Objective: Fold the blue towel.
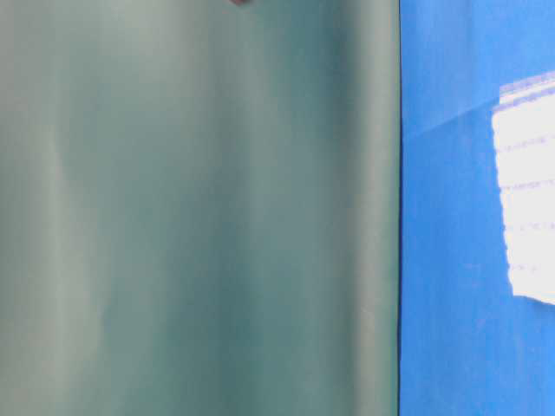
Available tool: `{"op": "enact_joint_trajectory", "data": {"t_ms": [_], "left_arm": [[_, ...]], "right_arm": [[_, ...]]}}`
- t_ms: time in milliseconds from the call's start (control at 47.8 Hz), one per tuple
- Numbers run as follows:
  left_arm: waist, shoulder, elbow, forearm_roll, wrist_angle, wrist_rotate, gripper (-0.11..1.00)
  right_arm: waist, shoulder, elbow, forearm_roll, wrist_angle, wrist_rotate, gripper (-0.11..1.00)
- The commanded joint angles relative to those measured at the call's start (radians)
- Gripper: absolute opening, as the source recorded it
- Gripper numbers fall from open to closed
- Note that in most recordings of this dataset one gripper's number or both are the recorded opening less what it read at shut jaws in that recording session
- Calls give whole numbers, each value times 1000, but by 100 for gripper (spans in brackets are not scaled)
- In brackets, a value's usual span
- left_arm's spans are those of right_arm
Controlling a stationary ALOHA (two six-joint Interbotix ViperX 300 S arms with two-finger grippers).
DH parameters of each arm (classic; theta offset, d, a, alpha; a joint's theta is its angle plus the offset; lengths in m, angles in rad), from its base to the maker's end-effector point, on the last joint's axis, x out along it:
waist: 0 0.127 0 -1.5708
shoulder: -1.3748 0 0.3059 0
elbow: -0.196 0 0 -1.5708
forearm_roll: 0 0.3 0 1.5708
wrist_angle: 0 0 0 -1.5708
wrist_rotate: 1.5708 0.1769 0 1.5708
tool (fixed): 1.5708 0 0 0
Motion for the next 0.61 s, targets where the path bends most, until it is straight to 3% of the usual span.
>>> {"op": "enact_joint_trajectory", "data": {"t_ms": [0,356,586], "left_arm": [[12,-75,25,3,-12,3,91],[57,-454,244,5,-8,18,91],[83,-621,337,5,41,57,91]], "right_arm": [[-2,-49,9,-3,-6,-20,84],[-3,-270,190,8,-66,-44,84],[-3,-298,256,25,-83,-46,84]]}}
